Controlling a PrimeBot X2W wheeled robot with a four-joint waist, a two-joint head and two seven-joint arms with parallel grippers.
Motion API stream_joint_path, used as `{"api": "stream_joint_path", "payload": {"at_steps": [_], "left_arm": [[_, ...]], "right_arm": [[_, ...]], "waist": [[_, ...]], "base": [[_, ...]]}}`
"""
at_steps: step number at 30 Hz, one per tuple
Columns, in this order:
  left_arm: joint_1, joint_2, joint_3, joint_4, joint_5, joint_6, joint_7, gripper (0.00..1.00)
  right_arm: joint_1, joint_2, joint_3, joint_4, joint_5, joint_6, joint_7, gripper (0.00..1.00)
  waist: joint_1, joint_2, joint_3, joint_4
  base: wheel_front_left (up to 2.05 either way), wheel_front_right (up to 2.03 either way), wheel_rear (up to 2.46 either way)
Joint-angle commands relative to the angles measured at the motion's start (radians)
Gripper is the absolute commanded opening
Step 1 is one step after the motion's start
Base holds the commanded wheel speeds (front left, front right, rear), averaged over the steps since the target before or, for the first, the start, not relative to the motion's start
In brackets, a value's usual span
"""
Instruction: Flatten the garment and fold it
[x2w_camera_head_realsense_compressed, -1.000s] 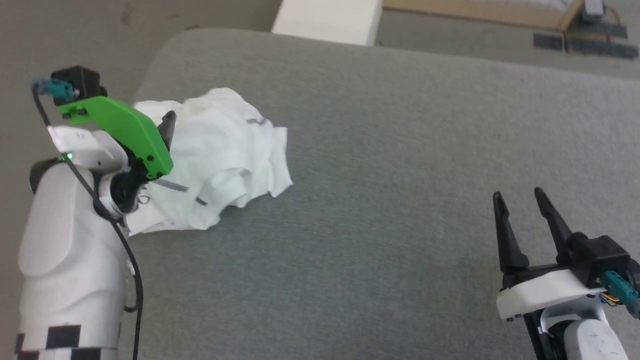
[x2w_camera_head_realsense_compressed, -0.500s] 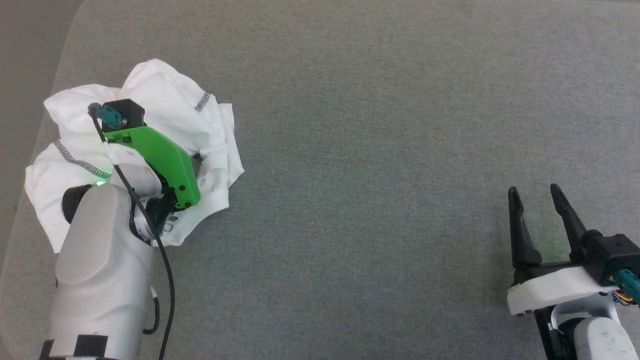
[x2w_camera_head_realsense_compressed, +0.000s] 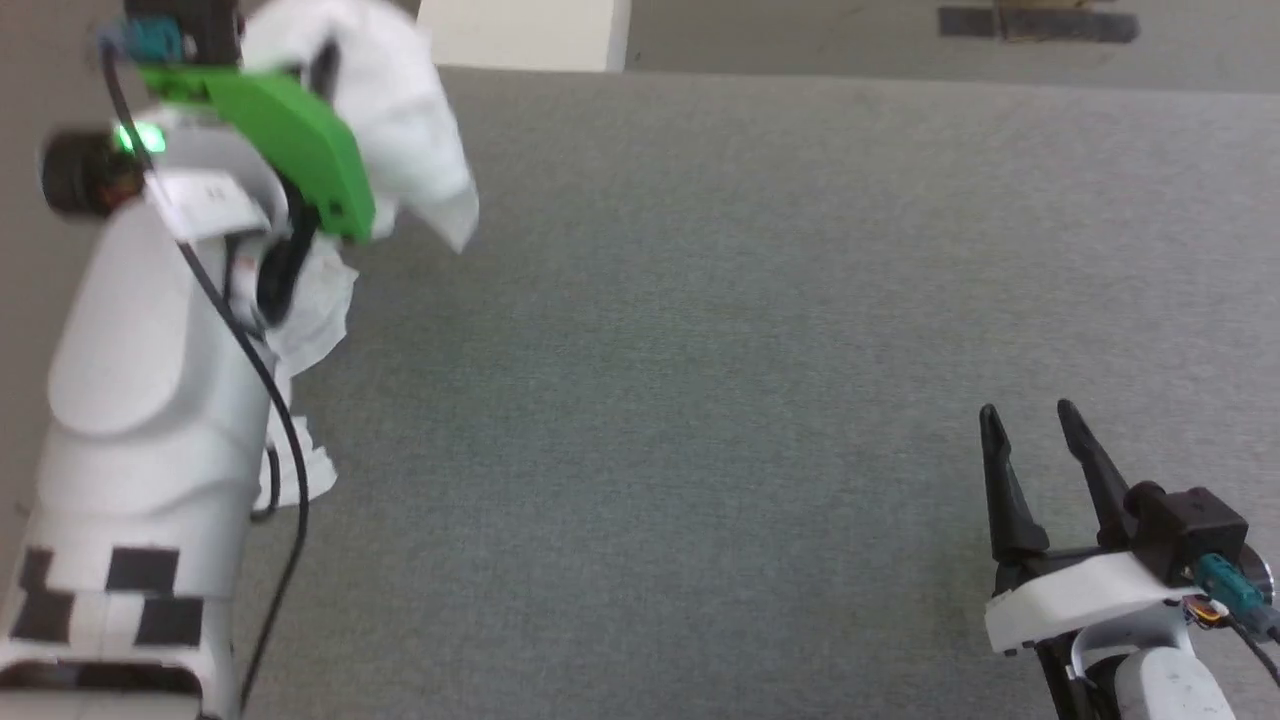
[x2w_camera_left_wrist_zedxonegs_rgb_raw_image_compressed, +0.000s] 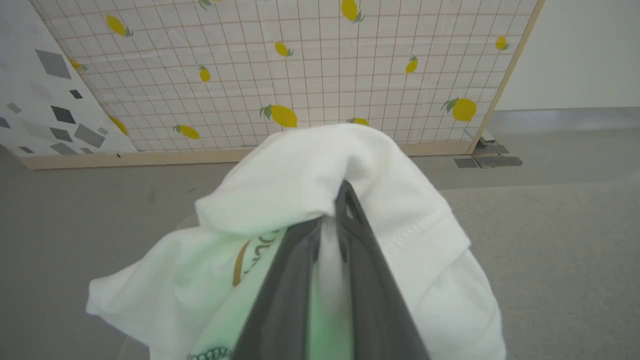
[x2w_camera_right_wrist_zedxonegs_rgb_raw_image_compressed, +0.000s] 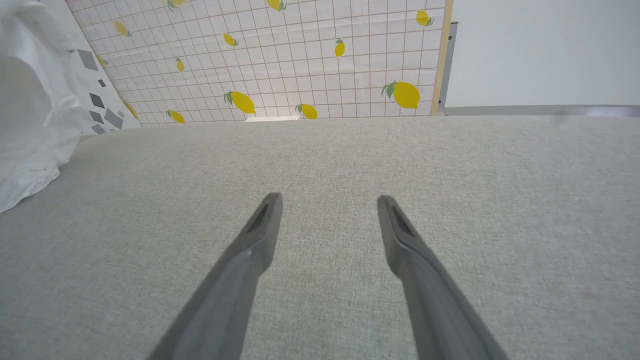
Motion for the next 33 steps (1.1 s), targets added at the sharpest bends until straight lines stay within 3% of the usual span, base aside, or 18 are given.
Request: {"api": "stream_joint_path", "payload": {"at_steps": [1,9,17,23,33], "left_arm": [[-0.056,0.003,-0.009,-0.018,0.006,-0.011,-0.012,0.0],[-0.301,-0.025,-0.053,-0.05,-0.019,-0.051,-0.026,0.0],[-0.4,-0.108,-0.116,-0.032,-0.077,-0.063,-0.006,0.0],[-0.268,-0.164,-0.198,-0.008,-0.157,-0.067,0.067,0.0],[0.192,-0.206,-0.402,0.025,-0.275,-0.069,0.183,0.0]], "right_arm": [[-0.008,-0.001,0.0,0.014,0.012,-0.001,-0.011,1.0],[-0.007,-0.001,-0.01,0.071,0.038,-0.001,-0.036,1.0],[0.003,-0.001,-0.027,0.108,0.051,-0.001,-0.052,1.0],[0.015,-0.001,-0.038,0.117,0.055,-0.001,-0.059,1.0],[0.016,-0.001,-0.024,0.129,0.06,-0.001,-0.063,1.0]], "waist": [[0.0,0.0,-0.072,-0.083],[0.0,0.0,-0.117,-0.236],[0.0,0.0,-0.12,-0.317],[0.0,0.0,-0.122,-0.322],[0.0,0.0,-0.131,-0.301]], "base": [[0.0,0.0,0.0],[0.0,0.0,0.0],[0.0,0.0,0.0],[0.0,0.0,0.0],[0.0,0.0,0.0]]}}
